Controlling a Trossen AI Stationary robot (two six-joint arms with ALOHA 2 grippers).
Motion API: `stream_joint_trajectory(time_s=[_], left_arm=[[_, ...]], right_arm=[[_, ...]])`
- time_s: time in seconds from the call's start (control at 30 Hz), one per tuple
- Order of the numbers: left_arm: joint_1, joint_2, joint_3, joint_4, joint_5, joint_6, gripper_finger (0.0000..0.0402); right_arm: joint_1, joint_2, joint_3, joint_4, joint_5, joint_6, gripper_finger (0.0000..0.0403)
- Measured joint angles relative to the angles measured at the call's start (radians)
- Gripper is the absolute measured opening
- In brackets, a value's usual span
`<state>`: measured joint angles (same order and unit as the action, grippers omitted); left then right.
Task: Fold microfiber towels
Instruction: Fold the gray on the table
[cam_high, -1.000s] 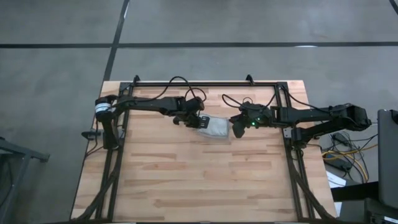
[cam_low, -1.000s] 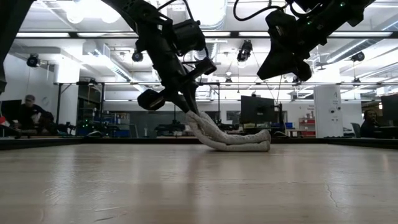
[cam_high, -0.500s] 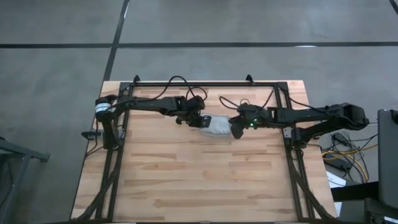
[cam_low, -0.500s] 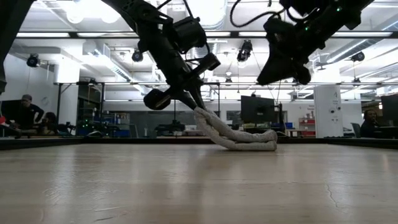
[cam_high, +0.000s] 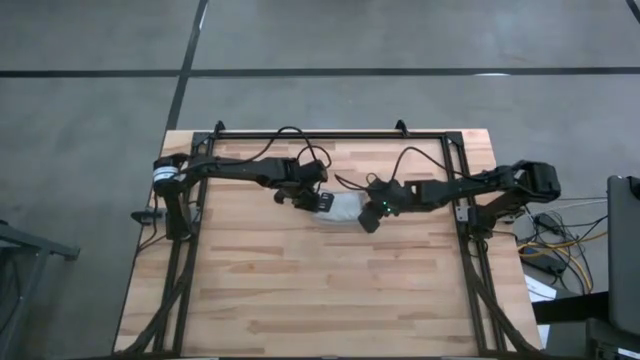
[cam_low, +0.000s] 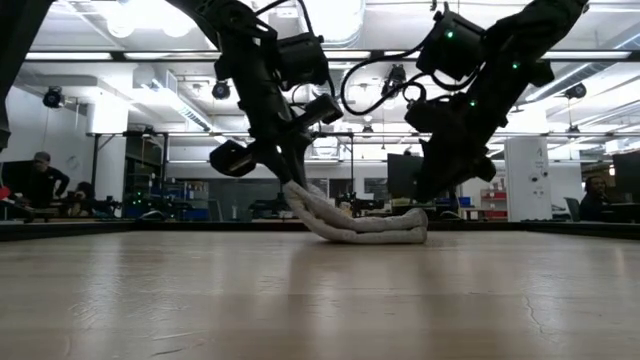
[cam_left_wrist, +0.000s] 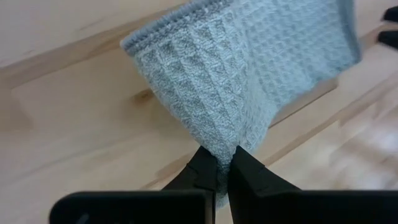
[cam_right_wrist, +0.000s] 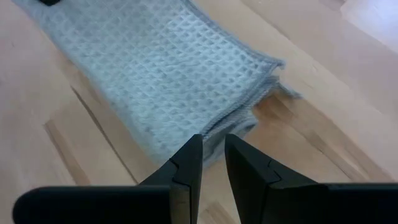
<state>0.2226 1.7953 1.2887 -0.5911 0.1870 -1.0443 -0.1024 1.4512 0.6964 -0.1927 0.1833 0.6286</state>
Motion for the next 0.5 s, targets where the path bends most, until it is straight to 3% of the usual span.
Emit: stream_joint_trajectory(time_s=[0.5], left_arm=[[-0.004,-0.003,0.001,-0.026,0.0,0.02,0.0015]], right_arm=[[0.0,0.007,-0.013,0.031,0.0,0.001,0.0068]])
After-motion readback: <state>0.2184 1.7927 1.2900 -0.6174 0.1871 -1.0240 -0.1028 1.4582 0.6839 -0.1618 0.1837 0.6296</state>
